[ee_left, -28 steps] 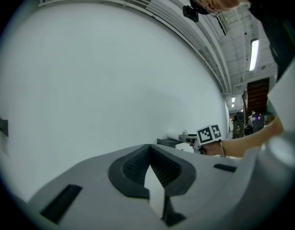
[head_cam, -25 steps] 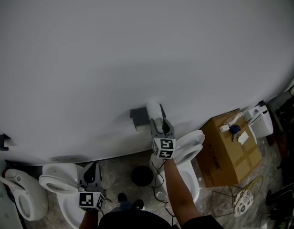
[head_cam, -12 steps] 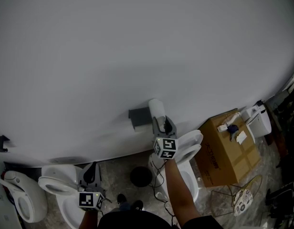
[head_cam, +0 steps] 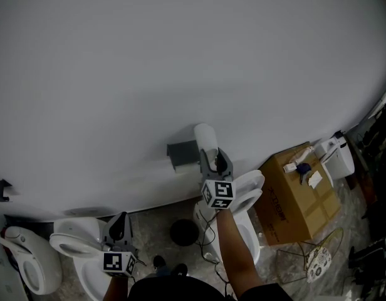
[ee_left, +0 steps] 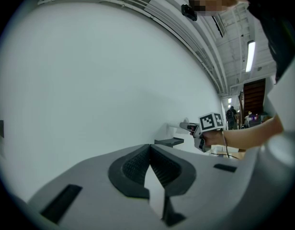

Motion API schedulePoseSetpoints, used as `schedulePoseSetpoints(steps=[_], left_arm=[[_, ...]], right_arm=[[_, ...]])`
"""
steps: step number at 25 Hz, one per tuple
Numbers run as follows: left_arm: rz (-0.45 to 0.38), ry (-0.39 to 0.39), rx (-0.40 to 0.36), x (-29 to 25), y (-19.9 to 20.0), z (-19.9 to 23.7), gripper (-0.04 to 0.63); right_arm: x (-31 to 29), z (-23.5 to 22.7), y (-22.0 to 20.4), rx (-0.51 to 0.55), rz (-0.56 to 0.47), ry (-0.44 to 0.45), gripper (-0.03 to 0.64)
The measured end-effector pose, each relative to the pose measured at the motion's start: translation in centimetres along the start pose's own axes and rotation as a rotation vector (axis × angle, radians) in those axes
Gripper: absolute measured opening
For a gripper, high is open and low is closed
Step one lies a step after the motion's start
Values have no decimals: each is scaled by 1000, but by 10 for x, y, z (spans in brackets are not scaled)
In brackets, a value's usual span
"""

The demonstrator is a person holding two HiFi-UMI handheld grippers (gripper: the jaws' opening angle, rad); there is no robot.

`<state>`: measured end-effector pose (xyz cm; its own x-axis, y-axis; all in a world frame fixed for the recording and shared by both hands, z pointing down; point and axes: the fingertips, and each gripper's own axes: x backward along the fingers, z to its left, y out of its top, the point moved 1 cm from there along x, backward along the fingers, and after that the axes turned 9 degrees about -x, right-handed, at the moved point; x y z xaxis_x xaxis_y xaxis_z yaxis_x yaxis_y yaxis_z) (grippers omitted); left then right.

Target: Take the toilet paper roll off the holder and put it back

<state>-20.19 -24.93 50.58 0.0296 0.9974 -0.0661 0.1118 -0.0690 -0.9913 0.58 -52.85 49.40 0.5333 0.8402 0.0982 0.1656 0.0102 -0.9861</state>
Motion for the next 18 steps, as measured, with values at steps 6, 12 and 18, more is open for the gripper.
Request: schedulePoseSetpoints(steps=[6, 12, 18], left_arm=[[-4, -6, 2, 2, 2, -3, 3], [-8, -11, 2, 2, 2, -2, 3], [-7, -10, 2, 6, 3, -3, 3]], right_arm=[[6, 6, 20, 10, -36, 12, 207], [9, 12, 38, 13, -74, 22, 207], [18, 20, 61, 20, -124, 37, 207]])
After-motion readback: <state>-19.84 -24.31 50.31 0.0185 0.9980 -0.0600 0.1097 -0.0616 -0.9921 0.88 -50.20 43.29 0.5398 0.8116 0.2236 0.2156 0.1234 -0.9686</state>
